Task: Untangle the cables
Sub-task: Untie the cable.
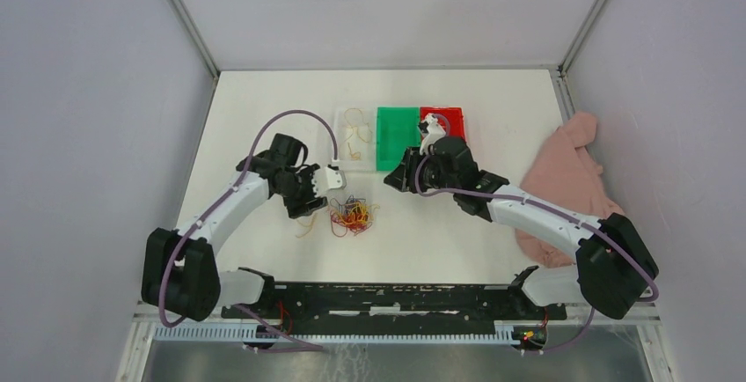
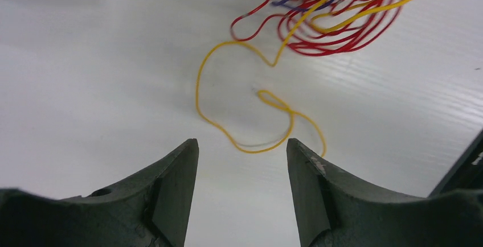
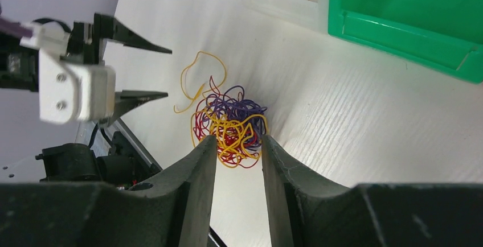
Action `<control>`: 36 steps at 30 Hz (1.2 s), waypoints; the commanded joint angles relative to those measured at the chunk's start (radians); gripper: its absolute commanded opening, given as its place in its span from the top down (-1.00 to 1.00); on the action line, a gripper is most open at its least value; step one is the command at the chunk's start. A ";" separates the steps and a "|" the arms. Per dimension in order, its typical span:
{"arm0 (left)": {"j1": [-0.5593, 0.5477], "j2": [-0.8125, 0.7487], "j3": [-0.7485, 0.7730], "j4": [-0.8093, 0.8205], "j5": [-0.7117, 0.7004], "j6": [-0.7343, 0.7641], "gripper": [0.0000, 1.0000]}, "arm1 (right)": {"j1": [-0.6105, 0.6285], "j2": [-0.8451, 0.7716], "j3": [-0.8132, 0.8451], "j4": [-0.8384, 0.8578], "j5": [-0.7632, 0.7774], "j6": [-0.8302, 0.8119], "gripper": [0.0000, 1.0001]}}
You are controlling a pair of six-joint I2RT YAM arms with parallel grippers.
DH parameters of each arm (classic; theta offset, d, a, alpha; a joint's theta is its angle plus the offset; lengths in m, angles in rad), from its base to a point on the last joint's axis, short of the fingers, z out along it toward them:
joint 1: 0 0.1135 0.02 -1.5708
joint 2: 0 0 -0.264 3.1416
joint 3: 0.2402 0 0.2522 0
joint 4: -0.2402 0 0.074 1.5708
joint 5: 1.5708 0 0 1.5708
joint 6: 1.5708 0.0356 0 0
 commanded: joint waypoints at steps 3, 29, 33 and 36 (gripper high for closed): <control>0.115 0.122 0.004 0.114 0.027 0.113 -0.33 | 0.013 0.006 0.035 0.051 0.025 -0.013 0.18; 0.157 0.286 0.018 0.154 0.174 -0.034 0.81 | 0.013 -0.004 0.049 0.015 0.050 -0.020 0.47; 0.156 0.170 0.038 0.072 0.247 -0.059 0.94 | 0.013 0.005 0.060 0.033 0.032 -0.009 0.46; 0.156 0.103 0.123 -0.024 0.302 -0.076 0.94 | 0.016 0.012 0.068 0.049 0.013 0.000 0.41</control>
